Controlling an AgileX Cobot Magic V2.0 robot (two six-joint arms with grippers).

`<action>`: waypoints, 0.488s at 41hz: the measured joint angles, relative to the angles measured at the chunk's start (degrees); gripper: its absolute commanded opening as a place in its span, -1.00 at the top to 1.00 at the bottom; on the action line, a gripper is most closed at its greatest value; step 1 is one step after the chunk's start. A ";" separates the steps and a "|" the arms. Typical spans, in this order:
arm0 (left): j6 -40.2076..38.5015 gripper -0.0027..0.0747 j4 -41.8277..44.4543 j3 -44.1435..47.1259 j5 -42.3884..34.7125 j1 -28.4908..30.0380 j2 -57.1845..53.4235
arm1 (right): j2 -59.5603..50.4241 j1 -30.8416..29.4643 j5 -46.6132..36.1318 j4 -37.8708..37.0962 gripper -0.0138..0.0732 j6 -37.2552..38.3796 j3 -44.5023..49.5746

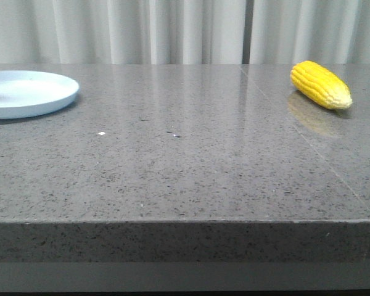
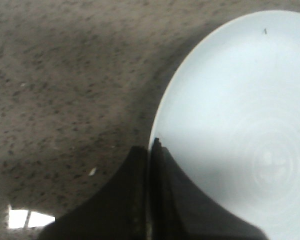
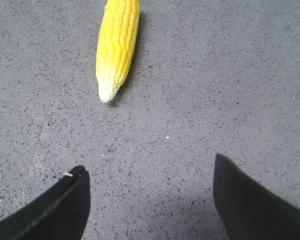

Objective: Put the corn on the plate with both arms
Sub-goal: 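Push the pale blue plate with the left gripper toward the table center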

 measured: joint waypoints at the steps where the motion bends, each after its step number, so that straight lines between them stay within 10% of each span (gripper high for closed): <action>1: 0.24 0.98 0.00 -0.47 0.17 -0.57 -0.21 | 0.00 0.00 0.00 0.00 -0.56 0.00 0.00; 20: 0.83 0.98 -0.66 -7.61 4.72 -20.50 -1.20 | 0.00 0.00 0.00 0.00 -0.56 0.00 0.00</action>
